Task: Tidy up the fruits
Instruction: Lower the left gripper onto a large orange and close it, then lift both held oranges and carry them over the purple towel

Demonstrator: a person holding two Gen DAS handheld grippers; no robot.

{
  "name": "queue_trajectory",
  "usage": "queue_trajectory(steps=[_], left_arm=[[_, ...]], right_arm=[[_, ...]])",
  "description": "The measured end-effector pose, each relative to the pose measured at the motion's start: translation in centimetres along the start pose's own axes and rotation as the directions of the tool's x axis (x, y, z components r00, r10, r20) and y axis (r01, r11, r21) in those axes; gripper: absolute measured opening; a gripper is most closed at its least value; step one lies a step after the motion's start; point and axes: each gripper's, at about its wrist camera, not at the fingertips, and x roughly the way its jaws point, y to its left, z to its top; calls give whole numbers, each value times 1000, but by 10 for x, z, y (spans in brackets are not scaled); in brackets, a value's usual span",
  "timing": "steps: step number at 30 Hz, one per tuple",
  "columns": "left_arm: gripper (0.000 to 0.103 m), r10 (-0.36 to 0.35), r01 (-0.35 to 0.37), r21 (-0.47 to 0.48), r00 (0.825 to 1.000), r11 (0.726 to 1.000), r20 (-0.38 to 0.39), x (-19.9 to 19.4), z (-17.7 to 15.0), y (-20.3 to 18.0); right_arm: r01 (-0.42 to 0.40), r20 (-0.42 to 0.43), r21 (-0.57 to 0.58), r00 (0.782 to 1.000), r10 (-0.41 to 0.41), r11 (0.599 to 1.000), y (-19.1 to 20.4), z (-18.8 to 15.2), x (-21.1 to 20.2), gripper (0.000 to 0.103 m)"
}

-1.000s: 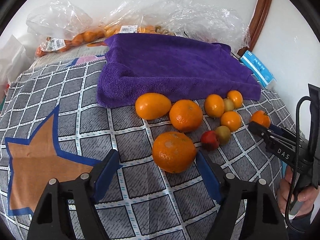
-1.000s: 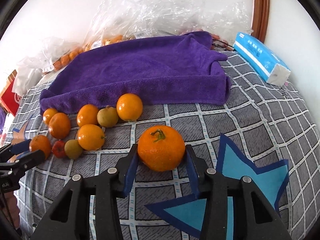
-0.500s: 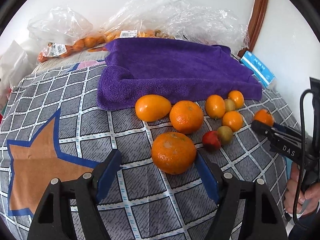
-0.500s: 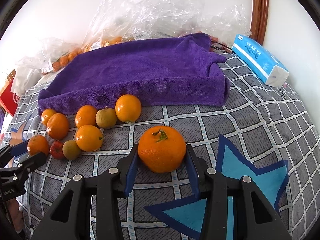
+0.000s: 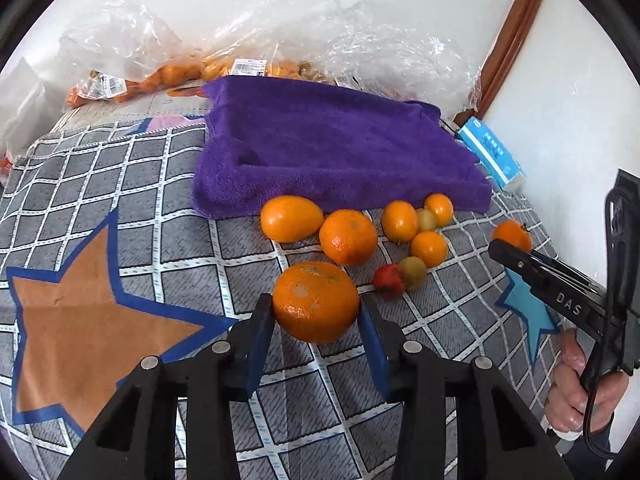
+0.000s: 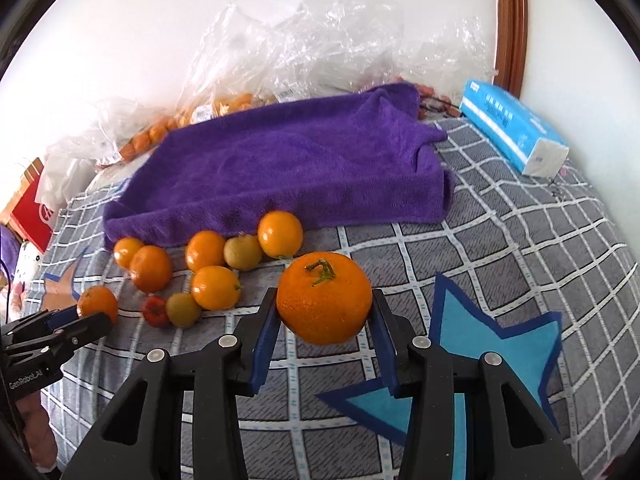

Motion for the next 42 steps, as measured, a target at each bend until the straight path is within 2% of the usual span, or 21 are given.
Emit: queue_trajectory(steps=[4, 18, 33, 42], left_arm=[[40, -18, 17, -19, 1000, 1000, -11, -7, 6, 2], [40, -3, 4, -27, 999, 1000, 39, -40, 37, -1], [40, 9, -5, -41, 995, 999, 99, -53, 80, -3], [40, 9, -6, -25, 992, 1000, 126, -56, 91, -5]], right_arm=[[11, 21, -11, 1000, -11, 1000, 8, 7, -14, 43], [-3, 57, -16, 998, 3, 1000, 20, 38, -39, 43], [-8, 101, -38, 995, 12, 999, 25, 73, -46, 43], [-13, 114, -22, 993, 16, 1000, 26, 86, -40, 43]])
